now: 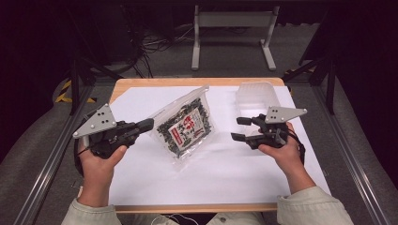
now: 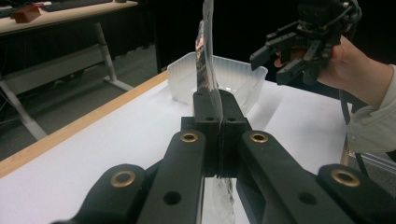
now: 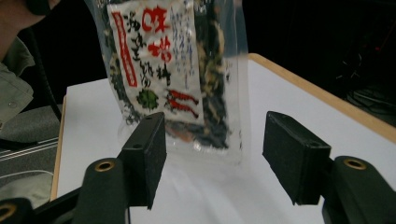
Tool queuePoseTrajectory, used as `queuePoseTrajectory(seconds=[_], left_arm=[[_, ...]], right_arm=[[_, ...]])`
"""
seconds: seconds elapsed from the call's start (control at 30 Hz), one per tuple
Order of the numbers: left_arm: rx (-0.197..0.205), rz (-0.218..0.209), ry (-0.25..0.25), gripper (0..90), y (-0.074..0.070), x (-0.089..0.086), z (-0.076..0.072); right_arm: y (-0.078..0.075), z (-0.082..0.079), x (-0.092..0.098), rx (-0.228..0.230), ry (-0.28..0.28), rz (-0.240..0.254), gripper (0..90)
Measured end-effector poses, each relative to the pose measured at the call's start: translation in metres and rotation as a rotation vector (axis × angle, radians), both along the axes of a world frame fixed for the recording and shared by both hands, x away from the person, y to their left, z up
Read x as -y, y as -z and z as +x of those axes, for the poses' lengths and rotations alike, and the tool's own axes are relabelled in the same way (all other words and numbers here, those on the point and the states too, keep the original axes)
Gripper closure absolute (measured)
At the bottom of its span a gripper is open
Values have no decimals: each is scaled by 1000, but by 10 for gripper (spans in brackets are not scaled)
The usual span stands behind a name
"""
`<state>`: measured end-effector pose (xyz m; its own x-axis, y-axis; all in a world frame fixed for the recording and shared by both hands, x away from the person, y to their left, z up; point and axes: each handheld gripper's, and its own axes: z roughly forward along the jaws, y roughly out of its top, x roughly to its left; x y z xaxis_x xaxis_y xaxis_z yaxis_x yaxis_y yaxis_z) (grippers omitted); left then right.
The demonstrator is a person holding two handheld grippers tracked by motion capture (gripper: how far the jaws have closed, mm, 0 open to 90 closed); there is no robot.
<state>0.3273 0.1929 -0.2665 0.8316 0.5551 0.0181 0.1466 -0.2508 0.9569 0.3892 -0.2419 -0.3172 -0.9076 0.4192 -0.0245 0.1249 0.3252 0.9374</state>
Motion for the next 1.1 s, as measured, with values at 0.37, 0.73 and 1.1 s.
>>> queuePoseTrajectory(seconds=[0.37,0.73,1.1], left_arm=[[-7,-16,30,898,0,1,1],[12,-24,60,898,-3,4,-4],[6,-61,94,897,-1,6,-2]], right_arm=[[-25,20,-31,76,-53,57,369],[-33,29,-64,84,-143,81,363],[-31,29,-80,44,-267,85,391]])
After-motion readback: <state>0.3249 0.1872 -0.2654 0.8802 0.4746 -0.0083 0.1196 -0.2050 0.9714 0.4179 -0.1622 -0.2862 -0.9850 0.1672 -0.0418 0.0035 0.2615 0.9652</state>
